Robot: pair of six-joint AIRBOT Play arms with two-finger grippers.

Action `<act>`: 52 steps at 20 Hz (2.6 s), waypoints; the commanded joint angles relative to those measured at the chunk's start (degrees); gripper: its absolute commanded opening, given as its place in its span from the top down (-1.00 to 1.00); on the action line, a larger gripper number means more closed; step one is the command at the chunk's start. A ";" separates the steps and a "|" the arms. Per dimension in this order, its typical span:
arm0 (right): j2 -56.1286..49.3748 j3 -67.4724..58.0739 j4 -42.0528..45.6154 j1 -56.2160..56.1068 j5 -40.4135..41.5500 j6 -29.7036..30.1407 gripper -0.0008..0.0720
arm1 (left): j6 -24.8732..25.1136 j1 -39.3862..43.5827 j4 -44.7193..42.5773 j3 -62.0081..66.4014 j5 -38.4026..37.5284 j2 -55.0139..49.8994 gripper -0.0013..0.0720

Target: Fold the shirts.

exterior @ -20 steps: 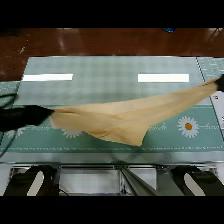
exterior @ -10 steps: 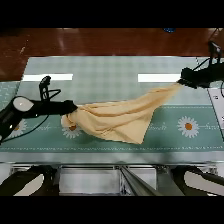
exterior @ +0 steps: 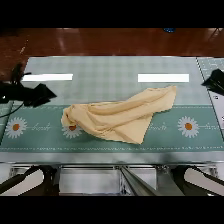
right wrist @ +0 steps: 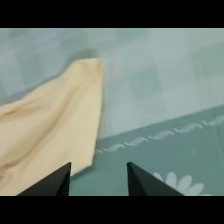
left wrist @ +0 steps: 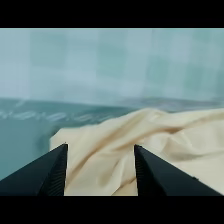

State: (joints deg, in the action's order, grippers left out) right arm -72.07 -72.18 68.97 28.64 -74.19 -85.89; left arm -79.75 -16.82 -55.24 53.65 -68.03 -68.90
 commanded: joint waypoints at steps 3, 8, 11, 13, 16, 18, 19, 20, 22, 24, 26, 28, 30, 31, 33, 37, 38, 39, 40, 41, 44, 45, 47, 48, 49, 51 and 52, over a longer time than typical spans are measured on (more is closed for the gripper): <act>14.86 27.78 -10.01 5.53 7.87 6.60 -0.14 | -1.66 -8.48 0.46 -17.42 -6.51 1.99 -0.42; 18.25 41.07 -20.72 5.53 7.30 13.16 -0.14 | -1.84 -4.72 10.54 -25.66 6.16 0.35 -0.41; 18.25 44.92 -20.72 5.51 5.79 13.60 -0.14 | -1.99 0.48 13.22 -25.53 11.87 -2.71 -0.42; 18.25 47.25 -20.83 5.49 4.26 13.88 -0.14 | -1.73 2.69 16.52 -25.14 15.69 -4.28 -0.41; 18.25 49.22 -20.87 -0.07 4.44 14.01 -0.14 | -1.75 3.74 17.16 -23.63 18.10 -4.63 -0.40; 18.25 49.20 -22.69 -5.97 7.82 13.40 -0.14 | -1.66 3.76 17.14 -22.53 17.64 -4.66 0.34; 18.25 49.20 -23.06 -8.66 10.23 12.11 -0.14 | 0.46 3.76 17.22 -22.08 17.00 -4.66 0.93; 18.23 49.20 -23.04 -11.13 12.72 10.16 -0.14 | 2.29 3.76 17.31 -21.49 16.04 -4.66 0.91; 17.27 49.20 -24.22 -14.64 15.58 8.68 -0.14 | 3.34 3.76 17.35 -20.68 14.75 -4.63 0.91; 14.36 49.16 -27.41 -17.57 17.88 8.79 -0.14 | 3.67 3.76 17.35 -20.50 14.67 -4.66 0.91; 10.60 49.16 -32.06 -20.85 20.02 10.71 -0.14 | 3.67 3.76 17.35 -20.50 14.62 -4.66 0.91; 6.54 48.76 -34.01 -24.41 21.31 11.43 -0.14 | 3.67 3.76 17.35 -20.50 14.45 -4.66 0.91; 3.13 46.84 -34.71 -27.30 21.40 11.72 -0.14 | 3.67 3.76 17.33 -20.50 14.45 -4.66 0.91; 1.70 45.48 -34.69 -28.52 22.03 11.82 -0.14 | 3.67 3.76 17.35 -20.50 14.45 -4.66 0.91; -1.51 42.62 -36.09 -30.34 23.19 11.80 -0.14 | 3.67 3.76 17.35 -20.50 14.45 -4.66 0.91; -6.82 33.46 -37.22 -32.76 22.05 14.69 0.93 | 4.28 3.74 17.79 -20.24 14.69 -4.66 0.91; -6.91 30.36 -36.96 -32.72 20.13 15.67 0.91 | 4.28 3.72 17.81 -19.19 14.38 -4.55 0.91; -6.60 26.27 -35.67 -32.26 17.33 15.65 0.91 | 4.26 3.67 17.81 -17.29 13.86 -4.20 0.91; -5.92 21.51 -33.38 -31.54 14.64 14.95 0.92 | 4.26 3.61 18.03 -14.78 13.14 -3.69 0.91; -5.11 16.52 -30.95 -30.75 12.15 13.22 0.92 | 4.24 3.48 18.86 -11.23 12.22 -2.97 0.91; -1.88 -1.86 -23.78 -27.69 4.76 8.17 0.92 | 4.22 2.43 24.46 1.77 9.97 -0.37 0.91; -0.81 -8.13 -22.25 -26.71 2.56 7.06 0.92 | 4.04 2.08 26.43 6.95 9.77 0.83 0.91; 1.75 -20.85 -20.04 -25.00 -0.61 5.70 0.92 | 4.00 1.62 28.57 17.49 9.01 3.21 0.91; 3.30 -26.95 -18.97 -24.28 -1.75 5.16 0.92 | 3.74 1.14 28.55 22.60 8.70 4.48 0.91; 4.83 -32.04 -17.70 -23.69 -2.58 4.72 0.92 | 3.39 0.46 28.55 27.80 8.44 5.97 0.91; 8.87 -40.46 -15.63 -22.64 -3.43 4.39 0.92 | 2.97 -1.46 28.50 36.65 7.72 8.96 0.91; 11.21 -42.69 -15.04 -22.18 -3.28 4.37 0.92 | 2.97 -2.64 28.48 40.26 7.08 10.51 0.92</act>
State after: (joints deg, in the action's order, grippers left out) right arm -65.82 -103.39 50.17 4.86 -75.20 -80.25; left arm -76.36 -17.26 -27.81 82.11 -59.83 -62.15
